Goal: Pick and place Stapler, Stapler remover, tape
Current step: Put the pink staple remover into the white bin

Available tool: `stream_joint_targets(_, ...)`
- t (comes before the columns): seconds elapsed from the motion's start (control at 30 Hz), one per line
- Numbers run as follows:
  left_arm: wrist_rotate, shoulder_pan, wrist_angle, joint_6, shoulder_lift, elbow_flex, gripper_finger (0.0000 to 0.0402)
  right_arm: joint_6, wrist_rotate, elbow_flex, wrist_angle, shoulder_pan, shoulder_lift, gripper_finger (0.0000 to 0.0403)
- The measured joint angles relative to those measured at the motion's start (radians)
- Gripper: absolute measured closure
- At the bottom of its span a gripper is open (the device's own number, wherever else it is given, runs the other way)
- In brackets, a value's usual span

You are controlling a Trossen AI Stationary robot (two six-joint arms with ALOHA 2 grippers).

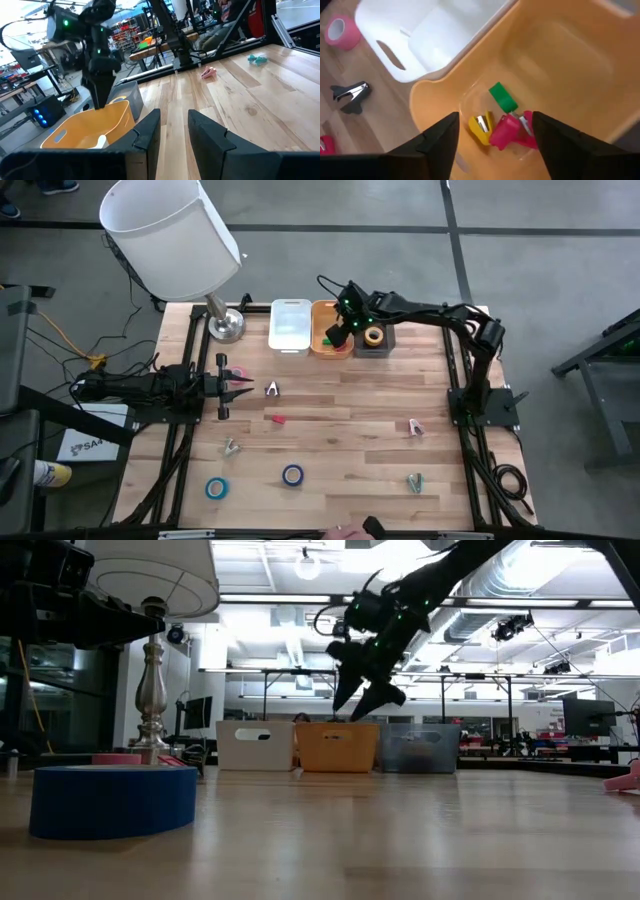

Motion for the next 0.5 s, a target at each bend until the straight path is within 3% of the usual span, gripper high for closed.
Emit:
stream_joint_targets(0.27, 0.0, 0.0, 0.0, 0.0, 0.0, 0.0, 0.0305, 0.013, 0.17, -0.013, -0.258, 0.058, -0.155, 0.0146)
stream_joint_targets(0.5, 0.0, 0.0, 0.0, 0.0, 0.0, 0.0, 0.0305, 0.193, 0.223, -0.265, -0.302, 0.139, -0.383, 0.0146)
